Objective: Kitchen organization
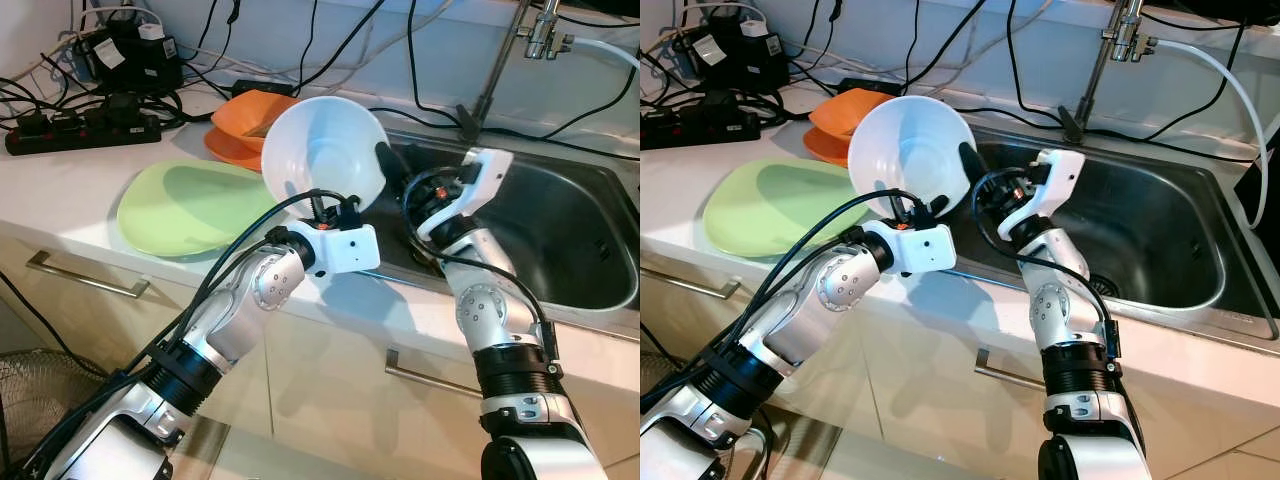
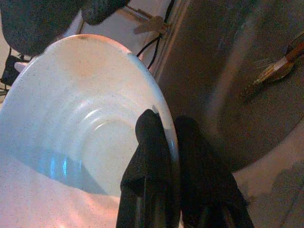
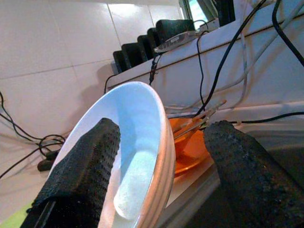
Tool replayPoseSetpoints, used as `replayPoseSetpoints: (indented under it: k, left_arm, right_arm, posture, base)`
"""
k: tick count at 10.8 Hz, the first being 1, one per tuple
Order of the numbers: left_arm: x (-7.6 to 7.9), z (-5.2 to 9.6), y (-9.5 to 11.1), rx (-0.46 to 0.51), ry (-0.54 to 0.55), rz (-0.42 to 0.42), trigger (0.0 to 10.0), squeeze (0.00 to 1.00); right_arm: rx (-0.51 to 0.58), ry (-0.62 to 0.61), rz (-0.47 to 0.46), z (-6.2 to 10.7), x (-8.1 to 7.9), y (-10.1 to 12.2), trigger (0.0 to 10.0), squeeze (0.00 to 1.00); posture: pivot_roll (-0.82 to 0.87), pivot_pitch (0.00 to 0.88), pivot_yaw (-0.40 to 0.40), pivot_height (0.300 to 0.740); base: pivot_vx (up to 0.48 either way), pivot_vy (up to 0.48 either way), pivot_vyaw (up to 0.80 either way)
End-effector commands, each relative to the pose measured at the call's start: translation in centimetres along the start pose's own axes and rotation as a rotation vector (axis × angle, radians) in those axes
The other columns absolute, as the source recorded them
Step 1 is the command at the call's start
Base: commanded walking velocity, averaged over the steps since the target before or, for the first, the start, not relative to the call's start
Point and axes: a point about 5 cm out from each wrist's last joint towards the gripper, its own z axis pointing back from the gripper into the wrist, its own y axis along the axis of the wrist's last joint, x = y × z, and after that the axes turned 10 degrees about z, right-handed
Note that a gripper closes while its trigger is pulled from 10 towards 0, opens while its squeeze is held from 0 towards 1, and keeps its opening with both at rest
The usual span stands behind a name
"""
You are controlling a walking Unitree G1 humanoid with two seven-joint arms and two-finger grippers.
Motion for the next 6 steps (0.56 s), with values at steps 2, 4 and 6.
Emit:
replayPoseSetpoints:
  k: [2,4,6]
  left_arm:
    - [-0.39,-0.08,1.21,0.065,-0.007,-0.05,10.0,0.0]
    - [-0.32,0.08,1.51,0.087,-0.017,-0.061,10.0,0.0]
    - [-0.29,0.24,1.56,0.095,-0.022,-0.07,10.0,0.0]
  right_arm:
    - [-0.001,0.004,0.001,0.08,-0.09,0.16,10.0,0.0]
    - [-0.008,-0.016,0.003,0.01,0.06,0.04,10.0,0.0]
    - [-0.013,-0.03,0.0,-0.02,0.19,-0.05,8.0,0.0]
  posture:
    - [0.22,0.0,-0.048,0.74]
    - [0.23,0.0,-0.047,0.74]
    - [0.23,0.0,-0.048,0.74]
  base:
    - [0.0,0.0,0.0]
    - [0.0,0.0,0.0]
    - [0.0,0.0,0.0]
